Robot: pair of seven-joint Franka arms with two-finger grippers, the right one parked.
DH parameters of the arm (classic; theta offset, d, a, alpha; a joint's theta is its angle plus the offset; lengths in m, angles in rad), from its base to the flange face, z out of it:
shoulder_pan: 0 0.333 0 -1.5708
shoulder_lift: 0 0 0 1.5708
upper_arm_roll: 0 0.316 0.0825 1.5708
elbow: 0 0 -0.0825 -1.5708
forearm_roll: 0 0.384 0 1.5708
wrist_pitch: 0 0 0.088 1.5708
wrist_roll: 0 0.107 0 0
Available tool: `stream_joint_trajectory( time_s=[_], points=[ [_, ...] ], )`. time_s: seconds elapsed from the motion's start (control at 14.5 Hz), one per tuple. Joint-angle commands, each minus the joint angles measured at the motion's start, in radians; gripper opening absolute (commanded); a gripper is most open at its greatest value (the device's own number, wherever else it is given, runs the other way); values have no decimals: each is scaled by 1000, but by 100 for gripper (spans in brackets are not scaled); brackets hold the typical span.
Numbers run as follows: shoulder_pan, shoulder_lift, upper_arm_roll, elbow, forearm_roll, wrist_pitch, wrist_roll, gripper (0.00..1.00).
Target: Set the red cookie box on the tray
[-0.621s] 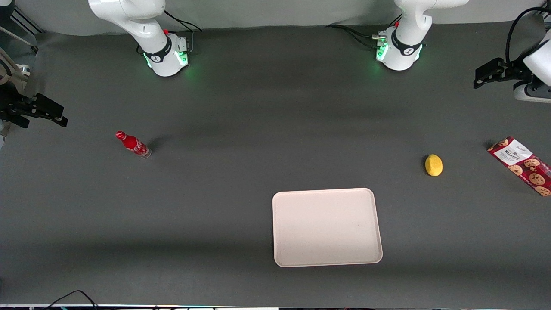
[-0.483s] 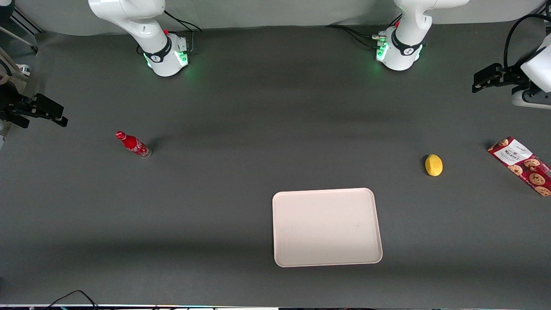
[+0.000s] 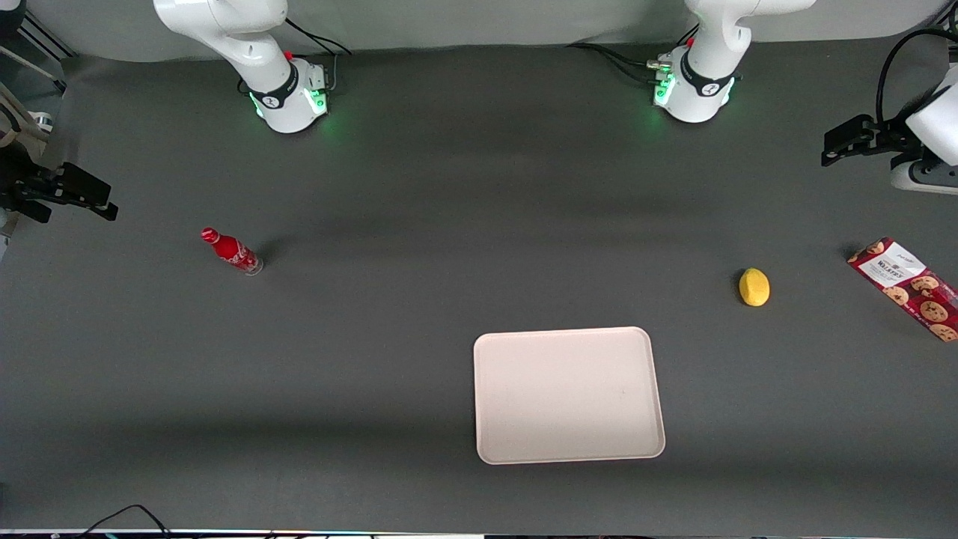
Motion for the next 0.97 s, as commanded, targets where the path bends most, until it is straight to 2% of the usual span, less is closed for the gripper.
stream_joint_trajectory(
  time_s=[0.0, 0.21, 0.48, 0.69, 0.9],
  points=[
    [7, 40, 90, 28, 124, -14, -9, 100],
    [8, 151, 270, 57, 135, 89, 7, 100],
    [13, 374, 432, 57, 115, 328, 120, 100],
    [62, 483, 440, 55, 68, 478, 126, 100],
    [106, 543, 441, 54, 48, 540, 158, 100]
  ],
)
